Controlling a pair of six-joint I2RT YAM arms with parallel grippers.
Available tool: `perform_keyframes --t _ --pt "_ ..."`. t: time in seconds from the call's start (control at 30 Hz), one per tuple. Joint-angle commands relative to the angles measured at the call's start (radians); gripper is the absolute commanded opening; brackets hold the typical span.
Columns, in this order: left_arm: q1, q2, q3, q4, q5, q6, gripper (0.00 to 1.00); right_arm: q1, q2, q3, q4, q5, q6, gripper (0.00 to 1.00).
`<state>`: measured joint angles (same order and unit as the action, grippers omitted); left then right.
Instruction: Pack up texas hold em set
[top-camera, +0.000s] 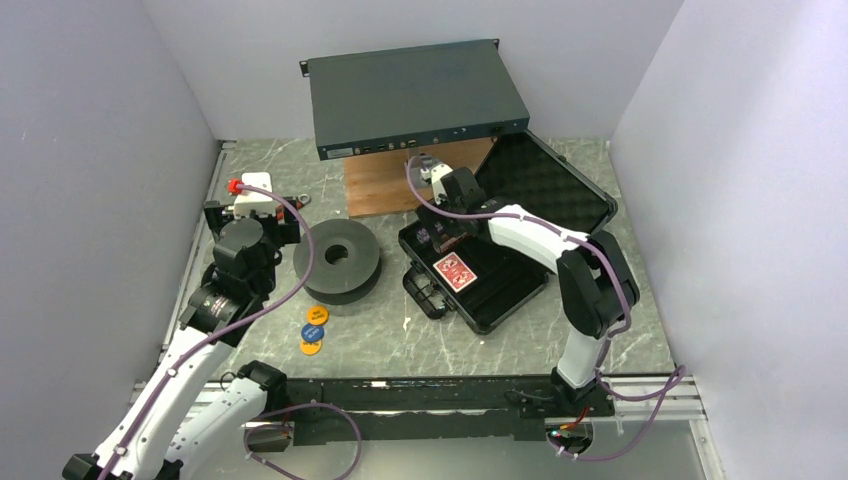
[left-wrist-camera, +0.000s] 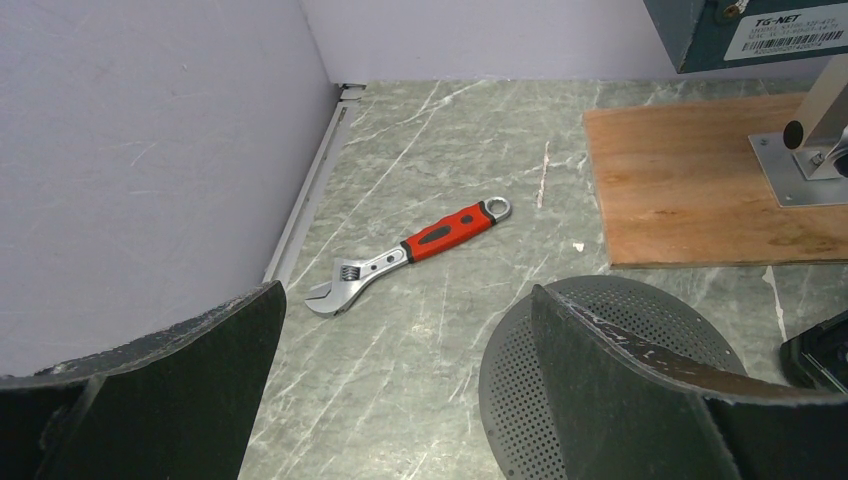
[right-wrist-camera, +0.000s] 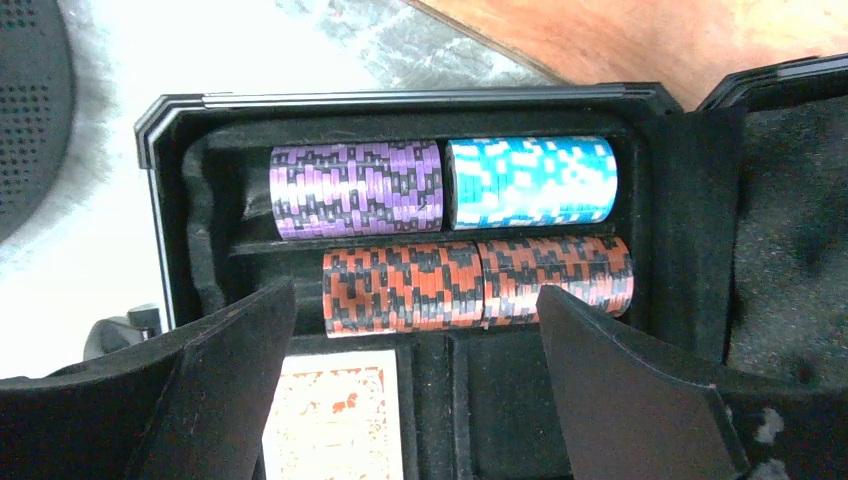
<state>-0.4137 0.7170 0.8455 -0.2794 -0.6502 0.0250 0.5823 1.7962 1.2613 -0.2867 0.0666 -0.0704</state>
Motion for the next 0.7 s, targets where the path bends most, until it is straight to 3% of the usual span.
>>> perform_keyframes --t 0.0,0.33,0.67 --pt "0.004 -0.008 0.032 0.011 0.015 0.003 0.99 0.019 -0.094 0.037 0.018 -0.015 0.036 0.92" --pt "0.004 -0.017 0.032 0.012 0.012 0.006 0.99 0.101 -0.141 -0.003 0.023 -0.053 0.110 0.82" --pt "0.004 -0.033 0.029 0.013 0.009 0.010 0.99 0.120 -0.076 -0.009 0.020 -0.051 0.204 0.25"
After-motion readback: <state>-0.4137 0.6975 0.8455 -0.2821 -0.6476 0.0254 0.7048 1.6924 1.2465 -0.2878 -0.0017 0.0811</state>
